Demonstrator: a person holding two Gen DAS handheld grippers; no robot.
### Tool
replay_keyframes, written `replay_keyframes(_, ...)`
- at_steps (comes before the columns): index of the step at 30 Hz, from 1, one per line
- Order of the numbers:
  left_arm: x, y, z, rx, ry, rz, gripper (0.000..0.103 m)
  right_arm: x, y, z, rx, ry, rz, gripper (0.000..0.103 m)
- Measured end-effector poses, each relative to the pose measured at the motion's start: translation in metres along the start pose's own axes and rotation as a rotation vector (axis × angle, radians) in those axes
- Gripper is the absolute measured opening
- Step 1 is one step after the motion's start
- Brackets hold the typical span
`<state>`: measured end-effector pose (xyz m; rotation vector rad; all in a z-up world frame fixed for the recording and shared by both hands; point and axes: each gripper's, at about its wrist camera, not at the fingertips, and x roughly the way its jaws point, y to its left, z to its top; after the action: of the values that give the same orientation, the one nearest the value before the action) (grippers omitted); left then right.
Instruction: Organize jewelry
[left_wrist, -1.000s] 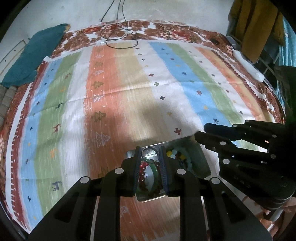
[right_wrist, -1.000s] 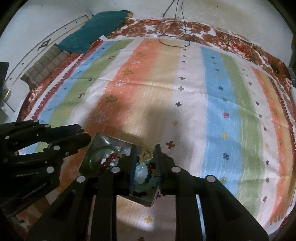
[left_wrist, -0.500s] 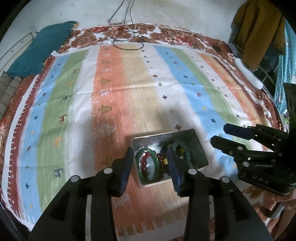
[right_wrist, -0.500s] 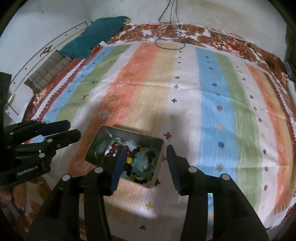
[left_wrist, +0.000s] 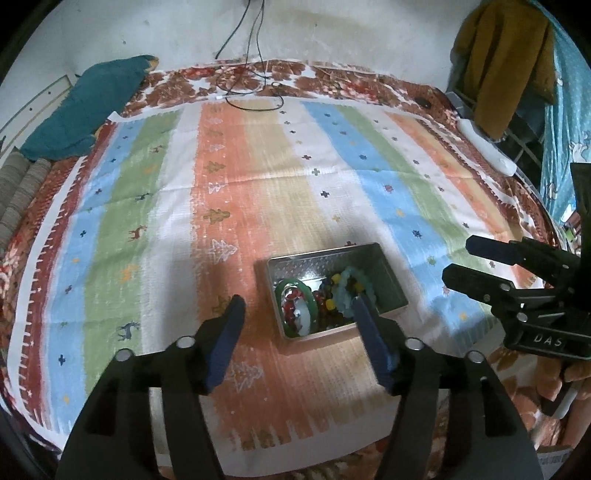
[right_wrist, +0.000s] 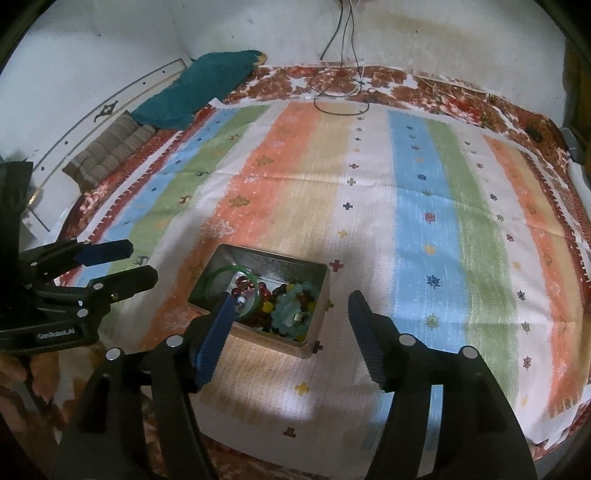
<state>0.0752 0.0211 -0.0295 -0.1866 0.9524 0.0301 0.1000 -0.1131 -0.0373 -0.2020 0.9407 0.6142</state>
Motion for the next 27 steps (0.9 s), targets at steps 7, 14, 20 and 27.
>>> replay_keyframes(7,-0.017,0.003,-0.008,-0.020,-0.037,-0.008,0.084,-0.014,0.005,-0.008,-0.016,-0.033,-0.011,0.081)
replay_keyframes(14,-0.035,-0.003,-0.022,0.003,-0.075,-0.022,0.092,-0.027,0.009,-0.017,-0.030,-0.064,-0.020,0.090)
replay_keyframes(20,-0.046,-0.011,-0.031,0.042,-0.152,0.019,0.096,-0.037,0.020,-0.029,-0.080,-0.101,-0.062,0.094)
replay_keyframes(27,-0.050,-0.016,-0.034,0.052,-0.192,0.054,0.097,-0.044,0.025,-0.036,-0.106,-0.135,-0.054,0.095)
